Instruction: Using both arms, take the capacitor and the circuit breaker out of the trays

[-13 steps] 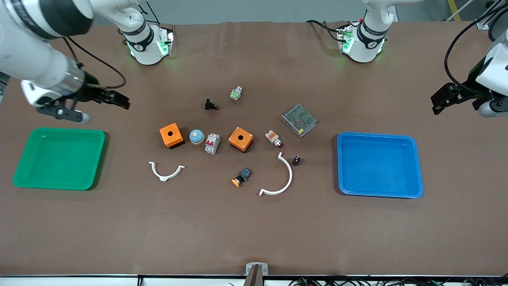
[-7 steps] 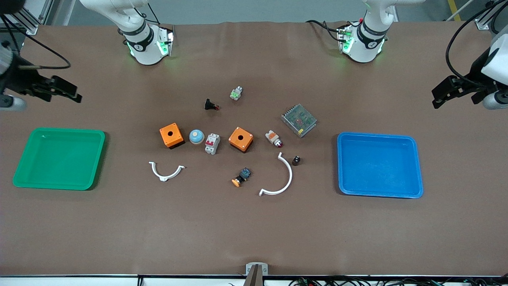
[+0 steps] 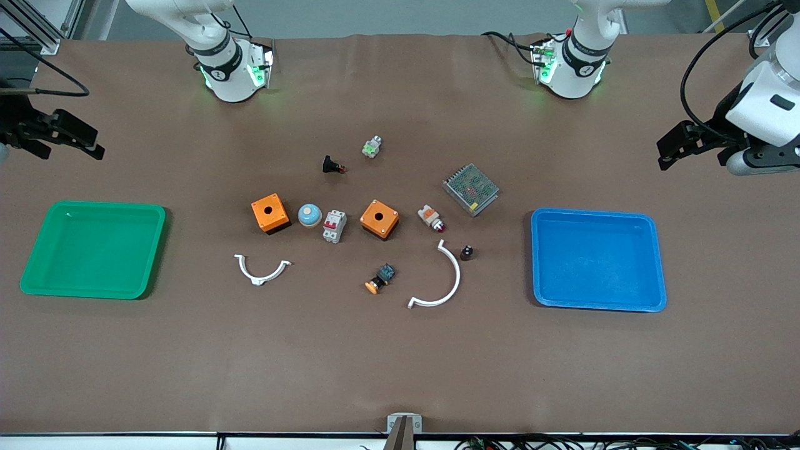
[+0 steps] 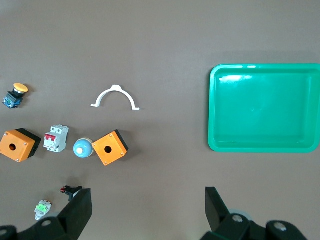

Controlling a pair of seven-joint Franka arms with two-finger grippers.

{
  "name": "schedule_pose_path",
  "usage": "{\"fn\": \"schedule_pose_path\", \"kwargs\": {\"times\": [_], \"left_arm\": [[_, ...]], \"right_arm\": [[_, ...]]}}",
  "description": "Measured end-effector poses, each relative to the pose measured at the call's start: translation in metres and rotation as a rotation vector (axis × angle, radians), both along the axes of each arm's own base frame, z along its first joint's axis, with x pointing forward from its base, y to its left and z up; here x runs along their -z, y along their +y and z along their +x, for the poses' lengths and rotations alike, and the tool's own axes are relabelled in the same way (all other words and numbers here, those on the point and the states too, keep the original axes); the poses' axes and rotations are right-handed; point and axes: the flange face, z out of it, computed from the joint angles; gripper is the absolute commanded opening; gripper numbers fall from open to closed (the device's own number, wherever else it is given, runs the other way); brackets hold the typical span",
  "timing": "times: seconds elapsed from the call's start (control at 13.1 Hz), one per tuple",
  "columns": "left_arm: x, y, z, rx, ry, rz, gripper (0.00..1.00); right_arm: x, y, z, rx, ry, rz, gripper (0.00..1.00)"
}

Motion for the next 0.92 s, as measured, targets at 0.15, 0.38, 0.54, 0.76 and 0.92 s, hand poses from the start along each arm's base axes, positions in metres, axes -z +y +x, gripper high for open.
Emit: {"fn": "schedule_pose_path", "kwargs": {"times": [0.15, 0.38, 0.54, 0.76, 0.92], "left_arm": [[-0.001, 0.001, 0.001, -0.002, -0.012, -0.002, 1.0], [0.001, 0.004, 0.003, -0.007, -0.01, -0.002, 1.0], [0.003, 0.004, 0.004, -0.008, -0.008, -0.002, 1.0], [0.004, 0.004, 0.005, -0.008, -0.008, -0.002, 1.0], [0.004, 0.004, 0.005, -0.008, -0.009, -0.002, 1.0]], "right_arm": [[-0.003, -0.002, 0.005, 0.005, -0.009, -0.002, 1.0], [-0.008, -0.006, 0.006, 0.011, -0.019, -0.004, 1.0], [-0.003, -0.006, 0.009, 0.011, -0.01, -0.004, 1.0], [0.008, -0.005, 0.015, 0.011, 0.009, -0.006, 1.0], [0.008, -0.005, 0.016, 0.011, 0.009, -0.006, 1.0]]}}
